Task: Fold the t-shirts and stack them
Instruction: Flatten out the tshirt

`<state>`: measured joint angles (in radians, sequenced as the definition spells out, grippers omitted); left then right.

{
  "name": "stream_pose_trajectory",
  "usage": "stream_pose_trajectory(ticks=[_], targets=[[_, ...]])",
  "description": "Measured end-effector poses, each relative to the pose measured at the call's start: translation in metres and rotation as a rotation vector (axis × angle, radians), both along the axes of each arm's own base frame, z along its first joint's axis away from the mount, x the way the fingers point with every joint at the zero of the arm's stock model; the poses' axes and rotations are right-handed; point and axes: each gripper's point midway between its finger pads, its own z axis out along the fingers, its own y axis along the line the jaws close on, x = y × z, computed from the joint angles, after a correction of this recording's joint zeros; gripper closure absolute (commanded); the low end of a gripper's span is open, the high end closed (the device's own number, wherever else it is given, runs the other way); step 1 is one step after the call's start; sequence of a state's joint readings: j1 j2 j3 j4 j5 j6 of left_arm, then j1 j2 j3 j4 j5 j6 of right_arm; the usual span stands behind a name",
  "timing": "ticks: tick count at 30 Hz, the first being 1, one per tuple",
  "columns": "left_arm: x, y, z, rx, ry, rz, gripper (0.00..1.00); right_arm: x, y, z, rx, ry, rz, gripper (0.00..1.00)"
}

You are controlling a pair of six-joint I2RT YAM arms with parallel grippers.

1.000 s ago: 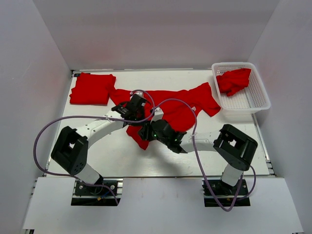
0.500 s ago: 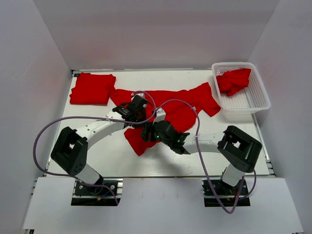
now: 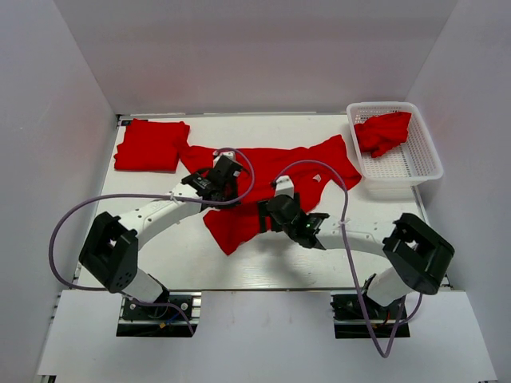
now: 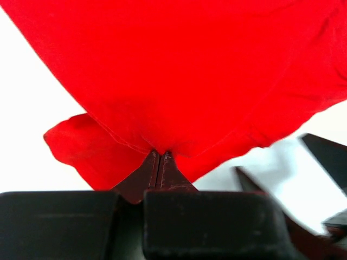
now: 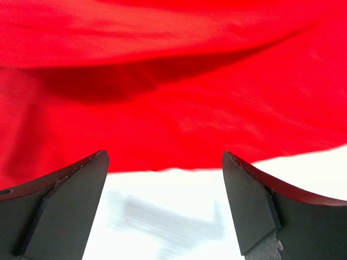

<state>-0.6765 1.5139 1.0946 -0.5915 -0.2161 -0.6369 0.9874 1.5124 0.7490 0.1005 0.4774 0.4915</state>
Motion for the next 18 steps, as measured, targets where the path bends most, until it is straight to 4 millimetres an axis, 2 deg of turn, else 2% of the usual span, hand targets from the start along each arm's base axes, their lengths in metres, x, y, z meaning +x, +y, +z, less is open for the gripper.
stream_pose_trajectory(ticks=[6, 14, 18], targets=[[0.004, 0.017, 0.0, 0.032, 0.004, 0.045, 1.0, 0.007, -0.055, 0.009, -0.098, -0.048, -0.114, 0.1], [0.013, 0.044, -0.003, 0.077, 0.01, 0.123, 1.0, 0.034, -0.136, 0.011, -0.223, -0.037, -0.345, 0.1], [0.019, 0.063, 0.001, 0.119, 0.003, 0.18, 1.0, 0.048, -0.166, 0.017, -0.239, 0.001, -0.446, 0.1]])
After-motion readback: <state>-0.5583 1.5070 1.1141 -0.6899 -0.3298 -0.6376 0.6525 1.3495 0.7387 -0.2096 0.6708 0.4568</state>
